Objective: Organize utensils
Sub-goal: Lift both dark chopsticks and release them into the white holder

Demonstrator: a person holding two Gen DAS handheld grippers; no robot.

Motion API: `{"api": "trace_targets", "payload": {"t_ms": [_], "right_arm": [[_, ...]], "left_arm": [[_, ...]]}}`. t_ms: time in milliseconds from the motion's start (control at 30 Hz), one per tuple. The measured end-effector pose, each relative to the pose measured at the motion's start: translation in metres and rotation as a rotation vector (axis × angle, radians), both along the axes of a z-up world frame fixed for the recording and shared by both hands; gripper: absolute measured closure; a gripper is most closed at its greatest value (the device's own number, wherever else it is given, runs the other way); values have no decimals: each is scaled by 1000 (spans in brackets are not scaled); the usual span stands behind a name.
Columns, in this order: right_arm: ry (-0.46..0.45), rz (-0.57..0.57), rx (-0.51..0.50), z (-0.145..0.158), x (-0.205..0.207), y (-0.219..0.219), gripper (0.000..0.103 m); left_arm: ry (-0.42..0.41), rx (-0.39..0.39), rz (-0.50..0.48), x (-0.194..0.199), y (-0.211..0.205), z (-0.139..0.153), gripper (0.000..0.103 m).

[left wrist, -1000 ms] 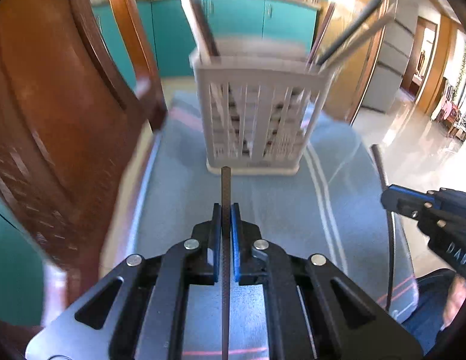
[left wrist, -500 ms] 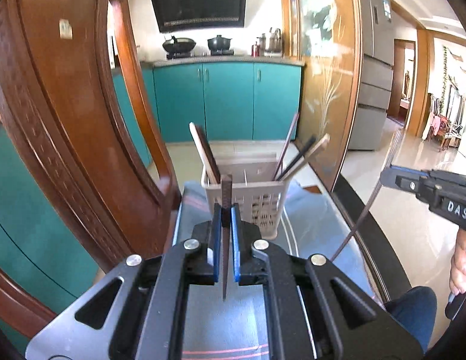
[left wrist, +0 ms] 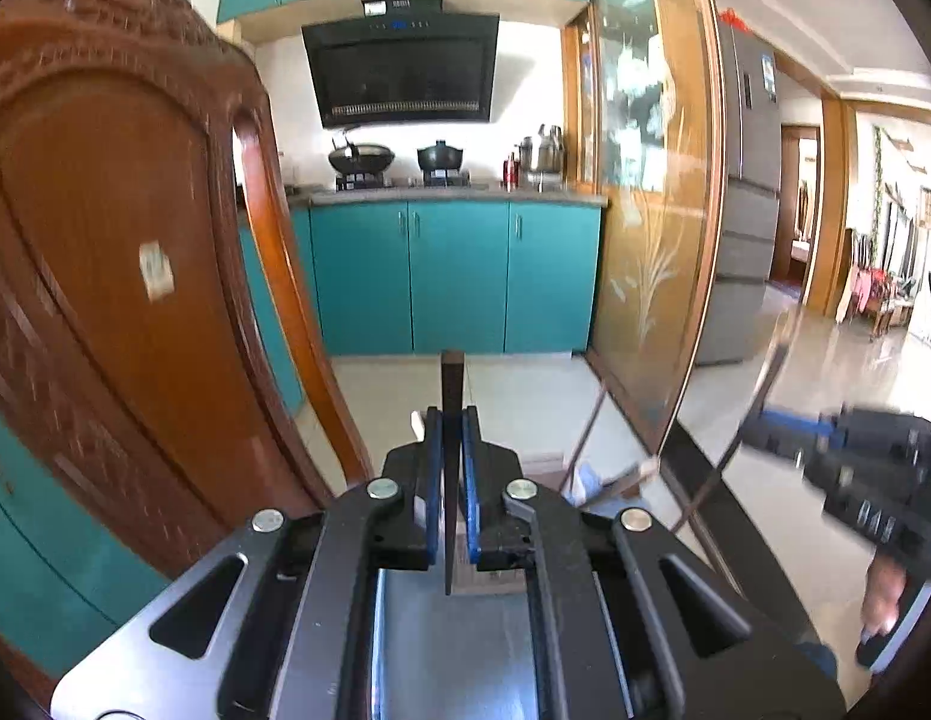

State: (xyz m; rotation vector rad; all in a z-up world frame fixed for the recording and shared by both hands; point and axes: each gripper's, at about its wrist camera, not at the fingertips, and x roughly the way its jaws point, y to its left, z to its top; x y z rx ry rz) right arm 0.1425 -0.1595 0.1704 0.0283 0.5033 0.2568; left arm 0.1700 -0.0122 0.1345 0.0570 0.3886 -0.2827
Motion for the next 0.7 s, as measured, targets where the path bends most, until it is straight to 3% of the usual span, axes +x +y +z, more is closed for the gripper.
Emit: {"api": "trace_targets", "payload": {"t_ms": [200, 300, 467, 700], "right_arm": [[-16, 4, 7, 11, 2, 3, 96], [-41, 3, 27, 16, 3, 0, 96], [-94, -21, 74, 31, 12, -9, 96], [-180, -115, 111, 32, 44, -14, 96]], "left_arm": [[-32, -63, 12, 44, -14, 19, 96], [7, -91, 33, 74, -25, 5, 96], [77, -54, 84, 109, -40, -38, 96], [141, -63, 109, 127, -35, -74, 96]]}}
